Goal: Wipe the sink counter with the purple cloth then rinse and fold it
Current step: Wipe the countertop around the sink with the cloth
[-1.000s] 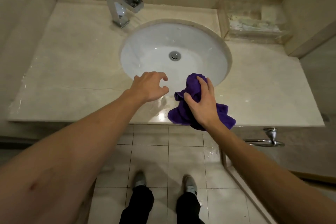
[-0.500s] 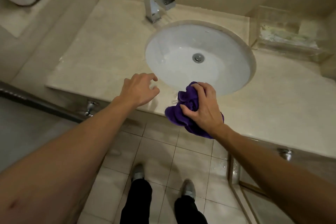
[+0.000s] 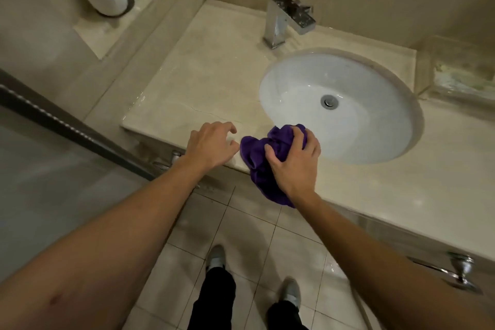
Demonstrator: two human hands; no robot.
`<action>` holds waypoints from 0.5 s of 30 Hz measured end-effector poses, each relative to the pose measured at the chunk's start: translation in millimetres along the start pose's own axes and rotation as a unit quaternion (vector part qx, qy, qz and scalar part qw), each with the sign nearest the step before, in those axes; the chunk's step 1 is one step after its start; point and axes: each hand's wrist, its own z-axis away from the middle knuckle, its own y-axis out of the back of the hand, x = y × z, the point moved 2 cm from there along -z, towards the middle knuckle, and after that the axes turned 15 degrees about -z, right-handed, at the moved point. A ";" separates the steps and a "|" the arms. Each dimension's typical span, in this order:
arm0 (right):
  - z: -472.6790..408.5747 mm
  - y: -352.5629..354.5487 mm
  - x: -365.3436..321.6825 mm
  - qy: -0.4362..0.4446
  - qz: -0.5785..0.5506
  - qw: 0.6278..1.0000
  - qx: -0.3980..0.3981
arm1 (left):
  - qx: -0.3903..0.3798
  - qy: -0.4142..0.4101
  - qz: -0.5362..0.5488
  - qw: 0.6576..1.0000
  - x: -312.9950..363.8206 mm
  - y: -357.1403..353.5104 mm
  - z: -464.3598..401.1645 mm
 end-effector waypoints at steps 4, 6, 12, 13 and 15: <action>-7.9 34.4 9.6 0.052 0.044 0.992 -0.102 | -0.014 -0.004 0.003 1.000 22.3 0.1 8.3; -18.3 48.8 17.2 0.064 0.027 0.985 -0.159 | -0.006 0.000 0.020 1.000 37.1 -1.7 14.5; -33.4 60.3 28.4 0.056 -0.037 0.968 -0.244 | 0.039 0.148 0.171 0.973 85.3 -17.2 44.9; -29.0 55.3 27.5 0.049 -0.033 0.975 -0.215 | 0.029 0.173 0.198 0.964 91.4 -21.6 48.0; -16.8 41.7 19.2 0.043 0.002 0.986 -0.159 | 0.005 0.202 0.241 0.949 96.8 -28.4 51.1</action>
